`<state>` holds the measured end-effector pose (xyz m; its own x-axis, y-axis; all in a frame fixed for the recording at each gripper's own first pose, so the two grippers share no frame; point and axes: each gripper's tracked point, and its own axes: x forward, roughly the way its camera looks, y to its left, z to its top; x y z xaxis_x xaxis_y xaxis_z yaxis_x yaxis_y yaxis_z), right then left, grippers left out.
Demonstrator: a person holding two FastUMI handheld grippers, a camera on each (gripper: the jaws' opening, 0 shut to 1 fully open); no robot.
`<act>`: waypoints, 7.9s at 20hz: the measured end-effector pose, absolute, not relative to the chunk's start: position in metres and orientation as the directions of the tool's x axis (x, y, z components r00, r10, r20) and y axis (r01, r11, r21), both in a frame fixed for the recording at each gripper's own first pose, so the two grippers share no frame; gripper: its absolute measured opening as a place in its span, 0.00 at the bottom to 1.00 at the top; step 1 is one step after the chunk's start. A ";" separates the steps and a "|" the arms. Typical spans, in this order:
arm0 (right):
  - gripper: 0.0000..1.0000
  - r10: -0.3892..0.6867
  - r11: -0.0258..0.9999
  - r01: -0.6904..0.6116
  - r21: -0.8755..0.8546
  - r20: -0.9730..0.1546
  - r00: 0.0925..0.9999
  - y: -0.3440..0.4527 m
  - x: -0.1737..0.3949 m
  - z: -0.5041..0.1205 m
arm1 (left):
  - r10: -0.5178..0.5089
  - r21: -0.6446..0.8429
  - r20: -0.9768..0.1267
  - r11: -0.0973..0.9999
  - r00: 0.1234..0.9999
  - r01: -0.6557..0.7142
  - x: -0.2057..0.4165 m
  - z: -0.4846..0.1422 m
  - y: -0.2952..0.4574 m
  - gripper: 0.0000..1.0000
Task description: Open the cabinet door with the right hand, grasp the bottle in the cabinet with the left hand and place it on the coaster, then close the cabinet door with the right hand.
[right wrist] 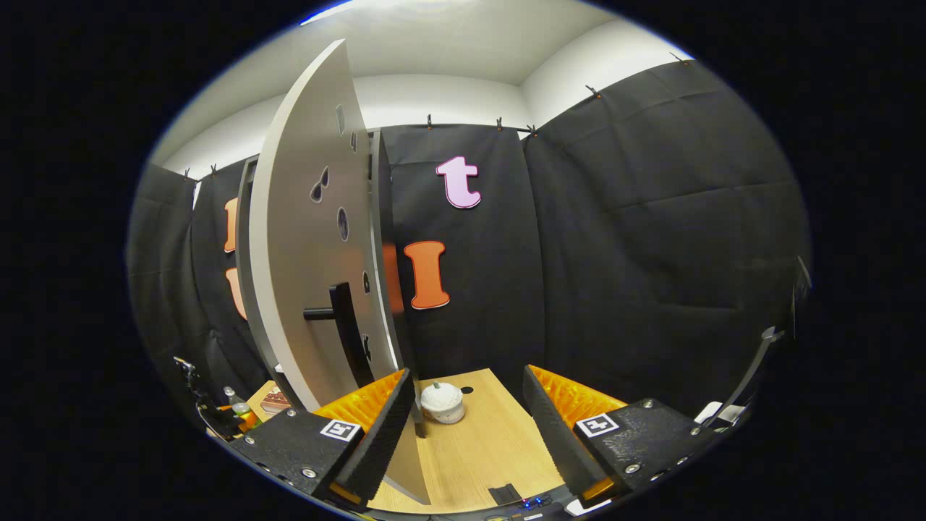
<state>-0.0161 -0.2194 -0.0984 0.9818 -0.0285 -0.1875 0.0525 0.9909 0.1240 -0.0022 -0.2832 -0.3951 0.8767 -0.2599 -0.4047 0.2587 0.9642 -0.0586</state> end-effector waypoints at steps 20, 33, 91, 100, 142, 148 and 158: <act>0.93 -0.061 0.992 0.086 0.090 -0.256 0.965 -0.208 -0.019 -0.117 | -0.232 -0.099 -0.467 0.973 0.853 0.210 -0.030 -0.479 -0.274 0.82; 0.93 -0.037 0.991 0.071 0.117 -0.273 0.961 -0.200 -0.006 -0.127 | -0.211 -0.036 -0.493 0.974 0.844 0.223 -0.037 -0.479 -0.273 0.85; 0.87 0.129 0.987 -0.099 0.126 -0.260 0.957 -0.133 0.012 -0.129 | -0.103 -0.065 -0.111 0.993 0.988 0.097 -0.026 -0.035 -0.149 0.95; 0.87 0.141 0.984 -0.106 0.146 -0.252 0.957 -0.084 0.007 -0.127 | -0.100 -0.015 -0.071 0.995 0.992 0.100 -0.009 -0.010 -0.117 0.94; 0.94 0.335 0.935 -0.286 0.212 -0.254 0.907 0.156 0.078 -0.121 | -0.031 0.026 -0.080 0.999 0.996 0.034 0.062 -0.048 0.048 0.94; 0.94 0.315 0.940 -0.264 0.218 -0.252 0.915 0.163 0.087 -0.121 | -0.033 0.036 -0.078 0.999 0.996 0.035 0.068 -0.050 0.051 0.95; 0.94 0.273 0.953 -0.226 0.201 -0.253 0.928 0.170 0.102 -0.120 | -0.037 0.041 -0.081 0.998 0.996 0.040 0.074 -0.053 0.052 0.95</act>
<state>0.1018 0.1698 -0.1202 0.9281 0.2735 -0.2527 -0.2260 0.9531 0.2015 0.0739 0.0520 -0.0530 0.9960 -0.0370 -0.0815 0.0405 0.9983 0.0411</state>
